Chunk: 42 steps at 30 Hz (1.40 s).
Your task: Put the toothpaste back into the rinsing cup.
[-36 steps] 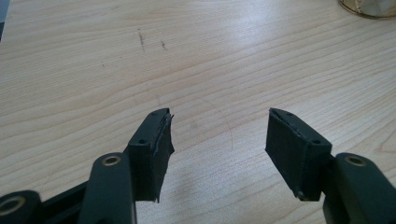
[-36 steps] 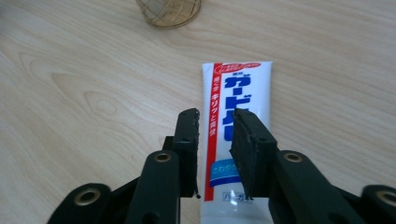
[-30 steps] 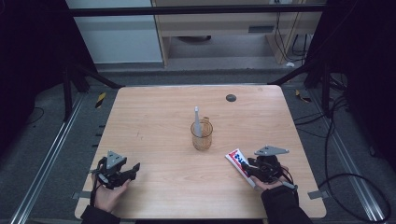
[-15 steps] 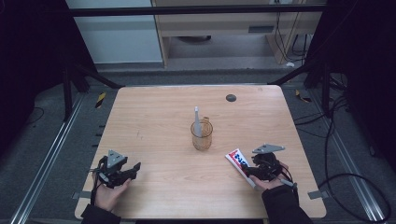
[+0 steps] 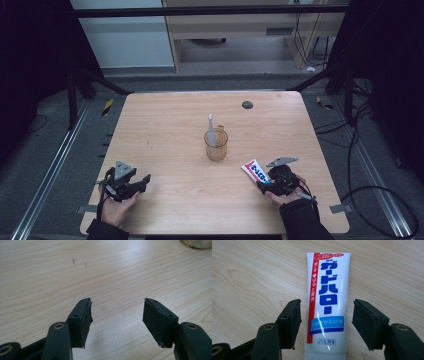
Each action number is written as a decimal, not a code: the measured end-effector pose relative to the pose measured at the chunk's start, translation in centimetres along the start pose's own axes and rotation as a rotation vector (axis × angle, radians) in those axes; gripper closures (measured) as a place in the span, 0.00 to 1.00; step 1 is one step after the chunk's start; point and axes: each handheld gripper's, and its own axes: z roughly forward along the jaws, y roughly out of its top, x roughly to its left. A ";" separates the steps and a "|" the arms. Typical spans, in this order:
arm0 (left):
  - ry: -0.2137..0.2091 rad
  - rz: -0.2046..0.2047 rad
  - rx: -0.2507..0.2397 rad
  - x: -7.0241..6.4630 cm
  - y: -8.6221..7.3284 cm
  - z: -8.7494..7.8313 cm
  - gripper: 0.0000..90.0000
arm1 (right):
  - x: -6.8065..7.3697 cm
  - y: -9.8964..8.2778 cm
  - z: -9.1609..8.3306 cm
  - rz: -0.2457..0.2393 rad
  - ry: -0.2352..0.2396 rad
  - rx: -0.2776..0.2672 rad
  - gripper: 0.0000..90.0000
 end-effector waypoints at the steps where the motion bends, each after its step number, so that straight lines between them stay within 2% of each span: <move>1: 0.000 0.001 0.001 0.0 0.0 0.0 0.43 | 0.0 0.0 0.0 0.002 0.000 0.007 0.43; 17: -0.002 0.001 0.010 -0.1 0.0 0.1 0.42 | 0.0 0.5 0.7 -0.004 -0.004 0.058 0.45; 27: -0.003 0.006 0.021 -0.1 0.1 0.4 0.42 | -0.2 0.9 1.7 -0.002 0.001 0.105 0.45; 42: -0.003 0.013 0.024 -0.1 0.0 0.4 0.42 | -0.3 2.0 3.0 -0.015 0.002 0.143 0.45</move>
